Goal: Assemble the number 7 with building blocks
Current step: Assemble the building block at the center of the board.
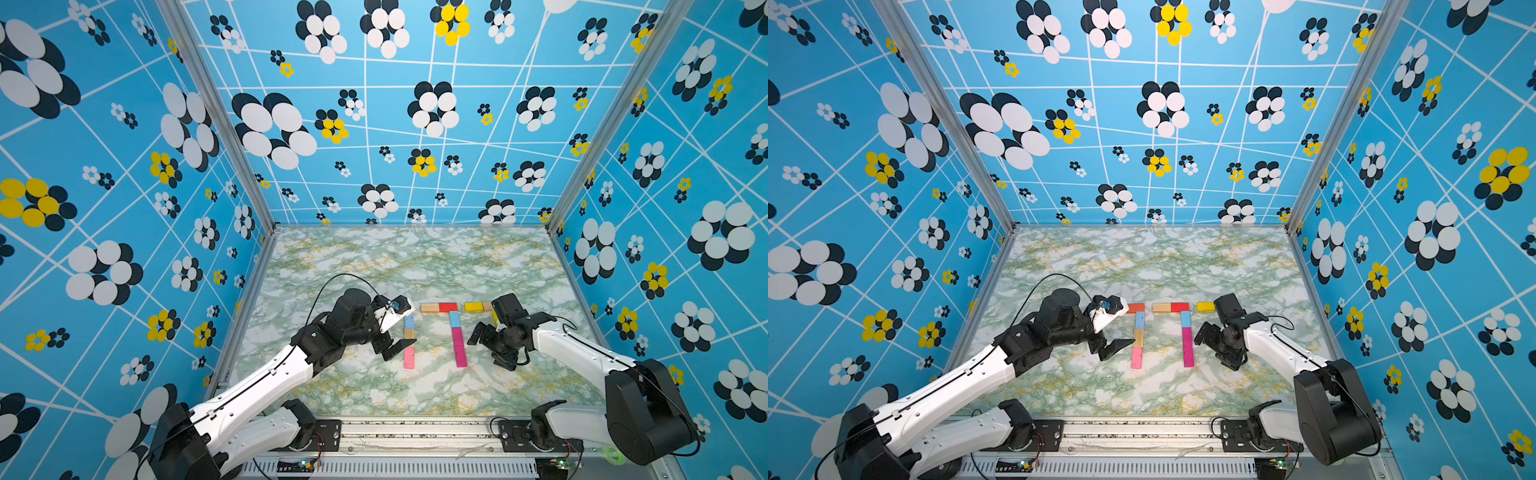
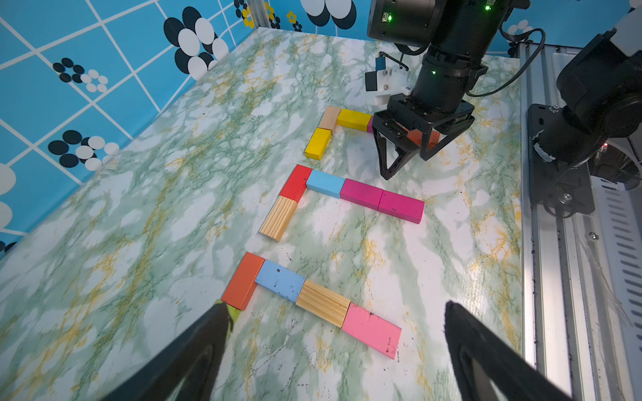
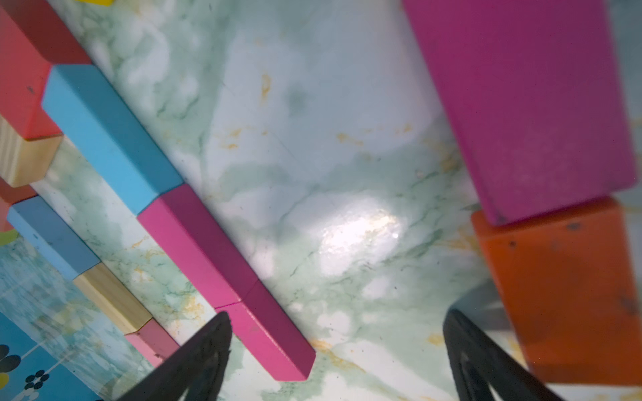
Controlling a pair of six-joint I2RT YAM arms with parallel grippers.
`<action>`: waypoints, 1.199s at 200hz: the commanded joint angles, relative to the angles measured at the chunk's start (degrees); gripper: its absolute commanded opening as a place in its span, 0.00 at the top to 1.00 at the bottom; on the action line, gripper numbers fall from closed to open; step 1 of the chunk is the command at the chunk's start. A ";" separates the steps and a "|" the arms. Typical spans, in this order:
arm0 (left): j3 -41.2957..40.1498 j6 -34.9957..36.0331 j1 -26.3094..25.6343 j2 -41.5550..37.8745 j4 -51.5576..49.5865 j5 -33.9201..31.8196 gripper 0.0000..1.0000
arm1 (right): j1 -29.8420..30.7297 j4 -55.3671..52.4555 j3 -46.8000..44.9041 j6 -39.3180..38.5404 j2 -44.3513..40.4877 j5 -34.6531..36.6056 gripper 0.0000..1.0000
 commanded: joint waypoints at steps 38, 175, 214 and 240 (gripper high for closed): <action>0.11 0.87 -0.45 -0.36 0.24 0.31 0.01 | -3.11 -1.62 1.04 -5.13 1.76 1.27 0.02; 0.25 0.83 -0.37 0.13 0.31 0.60 0.01 | -4.95 -9.05 -6.53 -4.30 -12.63 0.65 0.02; 0.15 0.81 -0.43 -0.24 0.13 0.38 0.01 | -7.92 -5.58 -7.25 -6.05 -9.33 0.11 0.02; 0.20 0.89 -0.53 -0.40 0.04 0.16 0.01 | -8.20 -4.09 -6.06 -6.63 -6.11 -0.07 0.02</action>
